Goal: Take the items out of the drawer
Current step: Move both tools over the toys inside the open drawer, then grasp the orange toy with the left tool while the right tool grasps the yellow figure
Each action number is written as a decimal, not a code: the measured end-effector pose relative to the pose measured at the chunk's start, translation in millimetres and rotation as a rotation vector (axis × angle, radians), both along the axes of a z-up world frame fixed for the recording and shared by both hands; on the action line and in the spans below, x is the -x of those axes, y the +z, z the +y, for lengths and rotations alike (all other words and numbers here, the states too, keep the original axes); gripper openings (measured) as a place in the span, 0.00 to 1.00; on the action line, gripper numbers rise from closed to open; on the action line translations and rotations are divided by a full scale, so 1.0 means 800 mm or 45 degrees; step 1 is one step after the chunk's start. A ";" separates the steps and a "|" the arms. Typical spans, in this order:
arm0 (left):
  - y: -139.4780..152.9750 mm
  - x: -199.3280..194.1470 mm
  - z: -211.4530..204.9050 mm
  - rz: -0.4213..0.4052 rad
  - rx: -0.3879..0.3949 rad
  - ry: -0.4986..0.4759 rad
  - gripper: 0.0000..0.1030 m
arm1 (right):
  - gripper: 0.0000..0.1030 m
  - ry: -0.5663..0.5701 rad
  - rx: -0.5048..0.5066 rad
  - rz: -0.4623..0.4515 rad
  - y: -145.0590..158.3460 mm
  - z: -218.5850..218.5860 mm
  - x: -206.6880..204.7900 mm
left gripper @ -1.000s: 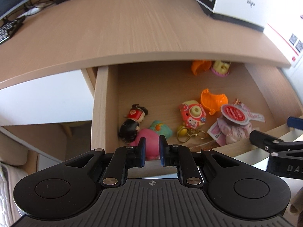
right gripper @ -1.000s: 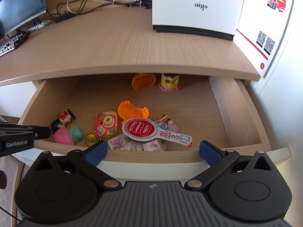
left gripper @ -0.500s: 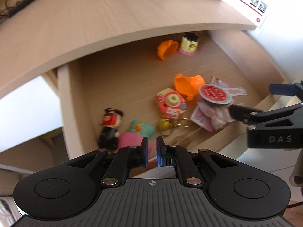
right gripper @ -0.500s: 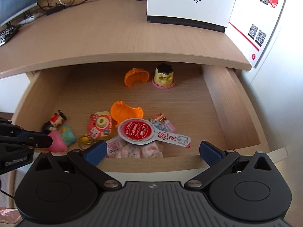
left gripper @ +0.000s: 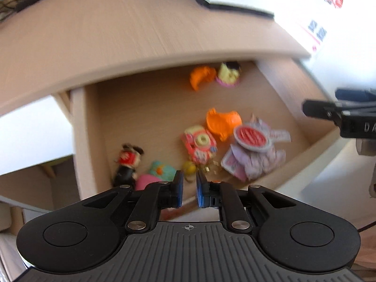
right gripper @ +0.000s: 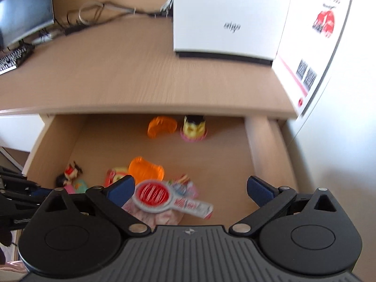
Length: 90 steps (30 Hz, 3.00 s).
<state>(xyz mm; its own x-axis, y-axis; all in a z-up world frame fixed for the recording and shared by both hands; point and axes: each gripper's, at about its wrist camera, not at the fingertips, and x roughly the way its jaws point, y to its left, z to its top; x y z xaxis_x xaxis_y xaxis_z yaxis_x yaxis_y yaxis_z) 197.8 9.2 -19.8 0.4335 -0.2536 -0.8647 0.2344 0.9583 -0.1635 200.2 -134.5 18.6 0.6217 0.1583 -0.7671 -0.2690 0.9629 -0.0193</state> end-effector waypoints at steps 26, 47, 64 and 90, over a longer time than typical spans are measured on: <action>-0.030 -0.052 -0.047 0.171 0.085 0.045 0.17 | 0.93 0.065 -0.119 0.145 -0.047 -0.032 0.018; -0.059 -0.098 -0.128 -0.310 -0.242 -0.217 0.20 | 0.96 0.022 -0.033 0.208 -0.040 -0.061 0.076; -0.115 -0.161 -0.151 -0.294 -0.131 -0.175 0.23 | 0.95 -0.001 0.037 0.252 -0.042 -0.083 0.076; 0.014 -0.002 0.018 0.054 0.113 0.003 0.11 | 0.40 0.135 0.034 0.254 -0.135 0.030 -0.155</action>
